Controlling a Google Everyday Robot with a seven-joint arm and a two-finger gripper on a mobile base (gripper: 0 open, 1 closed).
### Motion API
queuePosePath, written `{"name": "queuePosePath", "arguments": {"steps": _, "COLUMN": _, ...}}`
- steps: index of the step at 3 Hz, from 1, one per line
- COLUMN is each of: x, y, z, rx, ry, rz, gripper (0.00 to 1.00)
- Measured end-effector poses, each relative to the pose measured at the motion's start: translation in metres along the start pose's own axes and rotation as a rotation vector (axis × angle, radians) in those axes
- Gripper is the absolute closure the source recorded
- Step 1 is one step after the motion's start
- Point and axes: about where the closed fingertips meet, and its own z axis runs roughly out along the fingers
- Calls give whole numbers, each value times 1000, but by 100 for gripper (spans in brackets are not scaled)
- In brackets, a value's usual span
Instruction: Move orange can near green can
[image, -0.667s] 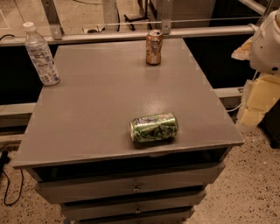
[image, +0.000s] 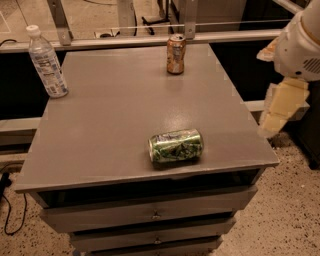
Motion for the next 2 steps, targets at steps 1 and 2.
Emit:
{"name": "queuePosePath", "arguments": {"steps": 1, "x": -15, "y": -62, "z": 34, "rx": 74, "ry": -72, "rz": 17, "gripper": 0}}
{"name": "queuePosePath", "arguments": {"steps": 2, "x": -37, "y": -121, "z": 70, "rx": 132, "ry": -170, "rz": 47, "gripper": 0}}
